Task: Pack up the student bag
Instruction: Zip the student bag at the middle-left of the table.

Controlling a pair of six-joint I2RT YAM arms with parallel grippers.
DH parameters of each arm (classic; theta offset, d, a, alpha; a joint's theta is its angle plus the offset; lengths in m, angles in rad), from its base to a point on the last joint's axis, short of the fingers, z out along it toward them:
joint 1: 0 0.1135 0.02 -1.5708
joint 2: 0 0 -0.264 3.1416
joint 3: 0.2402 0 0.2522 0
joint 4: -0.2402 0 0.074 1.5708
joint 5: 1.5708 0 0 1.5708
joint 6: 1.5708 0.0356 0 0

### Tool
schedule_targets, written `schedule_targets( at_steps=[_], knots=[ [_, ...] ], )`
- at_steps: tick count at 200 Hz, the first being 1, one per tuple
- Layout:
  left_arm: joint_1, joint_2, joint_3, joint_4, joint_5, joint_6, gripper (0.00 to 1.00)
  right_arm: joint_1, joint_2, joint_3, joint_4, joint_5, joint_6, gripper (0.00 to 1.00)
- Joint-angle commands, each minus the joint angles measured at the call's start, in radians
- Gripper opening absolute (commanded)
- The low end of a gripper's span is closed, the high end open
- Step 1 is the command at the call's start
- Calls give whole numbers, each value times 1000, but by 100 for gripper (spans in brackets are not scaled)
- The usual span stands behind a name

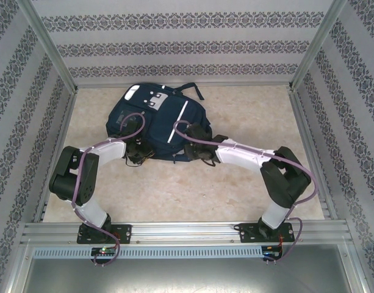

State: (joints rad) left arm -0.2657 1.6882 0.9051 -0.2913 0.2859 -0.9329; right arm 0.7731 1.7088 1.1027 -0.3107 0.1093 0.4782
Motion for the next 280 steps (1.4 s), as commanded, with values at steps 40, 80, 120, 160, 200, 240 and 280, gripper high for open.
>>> schedule_targets(
  at_steps=[40, 80, 120, 160, 200, 240, 280],
  knots=[
    [-17, 43, 16, -47, 2, -5, 28, 104, 118, 38, 73, -30, 92, 37],
    [-18, 41, 19, -52, 4, -6, 28, 118, 198, 95, 83, 13, 125, 38],
    [-17, 35, 17, -54, 3, -18, 28, 159, 208, 169, -17, 151, 213, 44],
    [-18, 18, 2, -35, 6, -56, 27, 190, 247, 247, -153, 248, 323, 44],
    [-17, 16, 4, -22, 43, -55, 26, 204, 258, 277, -178, 268, 358, 40],
    [-16, 19, 2, -15, 67, -48, 26, 204, 336, 353, -240, 263, 406, 38],
    [-16, 31, -1, -8, 87, -41, 26, 209, 362, 389, -231, 273, 428, 42]
  ],
)
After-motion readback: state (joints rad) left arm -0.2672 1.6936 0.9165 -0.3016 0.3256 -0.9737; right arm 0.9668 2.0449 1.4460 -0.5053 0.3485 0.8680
